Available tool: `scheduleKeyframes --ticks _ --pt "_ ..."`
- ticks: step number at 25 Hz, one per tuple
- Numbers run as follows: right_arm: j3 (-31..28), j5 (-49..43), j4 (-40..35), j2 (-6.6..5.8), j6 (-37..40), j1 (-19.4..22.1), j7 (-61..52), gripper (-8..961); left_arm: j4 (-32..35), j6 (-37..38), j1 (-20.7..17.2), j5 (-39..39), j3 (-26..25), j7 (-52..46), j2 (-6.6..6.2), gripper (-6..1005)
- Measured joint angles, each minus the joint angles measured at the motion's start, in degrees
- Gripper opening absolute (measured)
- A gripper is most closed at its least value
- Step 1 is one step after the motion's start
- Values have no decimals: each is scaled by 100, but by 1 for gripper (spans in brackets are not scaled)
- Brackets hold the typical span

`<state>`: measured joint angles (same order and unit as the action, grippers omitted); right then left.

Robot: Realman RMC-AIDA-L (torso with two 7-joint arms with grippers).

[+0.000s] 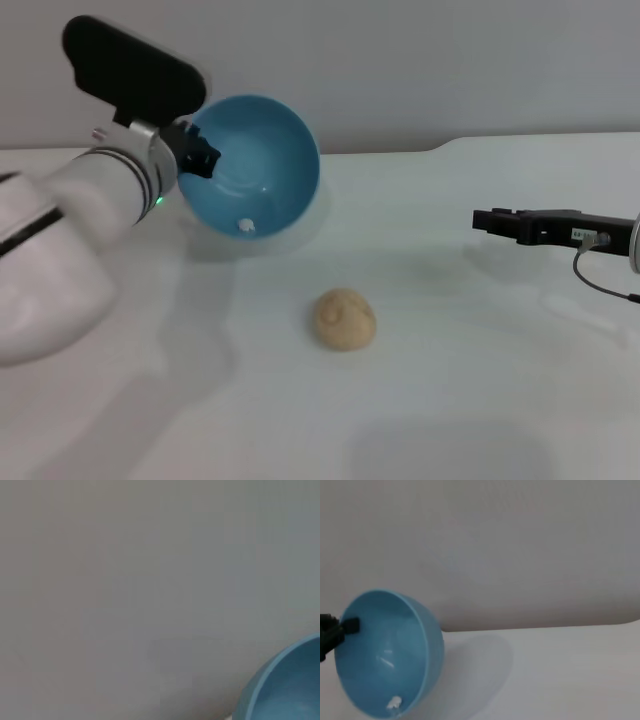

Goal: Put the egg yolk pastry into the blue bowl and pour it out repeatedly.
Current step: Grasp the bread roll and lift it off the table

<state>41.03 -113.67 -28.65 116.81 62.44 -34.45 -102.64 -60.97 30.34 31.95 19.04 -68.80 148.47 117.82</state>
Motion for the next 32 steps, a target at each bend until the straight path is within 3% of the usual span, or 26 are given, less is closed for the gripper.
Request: scheduleKeyframes --ticks 4,11,20,32 --pt "11 0 25 6 -3 -17 145 419 -139 758 348 -1049 -193 888 -3 7" --pt "458 1 2 46 -222 -62 193 426 -380 2127 787 -2132 -876 1835 -4 7" --pt "1467 1 39 110 -541 -350 128 434 -633 3614 1043 -2228 -1621 1976 7 8" --pt "3028 1 244 189 -835 -975 -768 446 -1022 4784 1069 -2411 -1910 2039 -6 10"
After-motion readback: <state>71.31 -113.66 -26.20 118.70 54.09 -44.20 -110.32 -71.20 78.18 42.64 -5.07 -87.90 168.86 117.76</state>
